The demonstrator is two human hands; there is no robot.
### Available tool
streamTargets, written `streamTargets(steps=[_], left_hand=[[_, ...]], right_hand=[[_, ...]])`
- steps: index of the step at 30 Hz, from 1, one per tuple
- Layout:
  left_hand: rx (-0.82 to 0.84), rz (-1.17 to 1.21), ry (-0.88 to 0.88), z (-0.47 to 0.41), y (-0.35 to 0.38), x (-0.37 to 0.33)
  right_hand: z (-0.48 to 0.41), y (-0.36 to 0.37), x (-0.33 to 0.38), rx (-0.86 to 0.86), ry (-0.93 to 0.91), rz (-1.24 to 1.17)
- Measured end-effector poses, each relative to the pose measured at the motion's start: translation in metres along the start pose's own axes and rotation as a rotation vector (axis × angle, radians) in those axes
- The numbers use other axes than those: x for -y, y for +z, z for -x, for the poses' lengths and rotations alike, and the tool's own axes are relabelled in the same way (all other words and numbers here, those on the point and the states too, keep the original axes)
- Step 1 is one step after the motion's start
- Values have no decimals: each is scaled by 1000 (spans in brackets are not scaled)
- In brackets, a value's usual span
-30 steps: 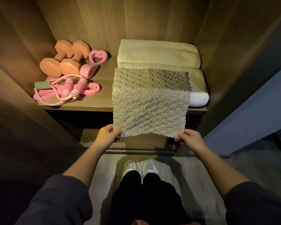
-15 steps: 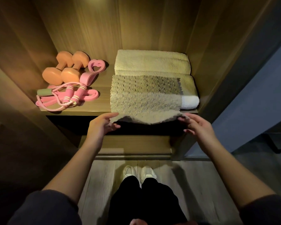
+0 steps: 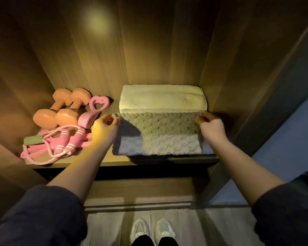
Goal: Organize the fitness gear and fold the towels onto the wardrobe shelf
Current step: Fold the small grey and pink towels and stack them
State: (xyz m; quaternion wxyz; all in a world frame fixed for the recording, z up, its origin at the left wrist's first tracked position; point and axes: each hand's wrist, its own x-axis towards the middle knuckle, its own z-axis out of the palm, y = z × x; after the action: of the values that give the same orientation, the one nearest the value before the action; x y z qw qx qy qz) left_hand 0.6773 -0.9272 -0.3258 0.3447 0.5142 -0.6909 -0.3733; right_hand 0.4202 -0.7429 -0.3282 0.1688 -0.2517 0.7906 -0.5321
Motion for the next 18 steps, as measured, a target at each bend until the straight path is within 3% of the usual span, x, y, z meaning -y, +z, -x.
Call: streamTargets(steps=[4,7,12,18], left_hand=[[55,-193,35,-25,15,3],[96,-213,-22,-39,21,5],[107,-276,-98,-54,31,13],[117,-336,-52,-64,31,15]], right_hand=[[-27,16,1,10,-47,337],[-42,23,0,-7,-16,433],[-49,32,0,36,-84,447],[-52,27,-6,98,-132,328]])
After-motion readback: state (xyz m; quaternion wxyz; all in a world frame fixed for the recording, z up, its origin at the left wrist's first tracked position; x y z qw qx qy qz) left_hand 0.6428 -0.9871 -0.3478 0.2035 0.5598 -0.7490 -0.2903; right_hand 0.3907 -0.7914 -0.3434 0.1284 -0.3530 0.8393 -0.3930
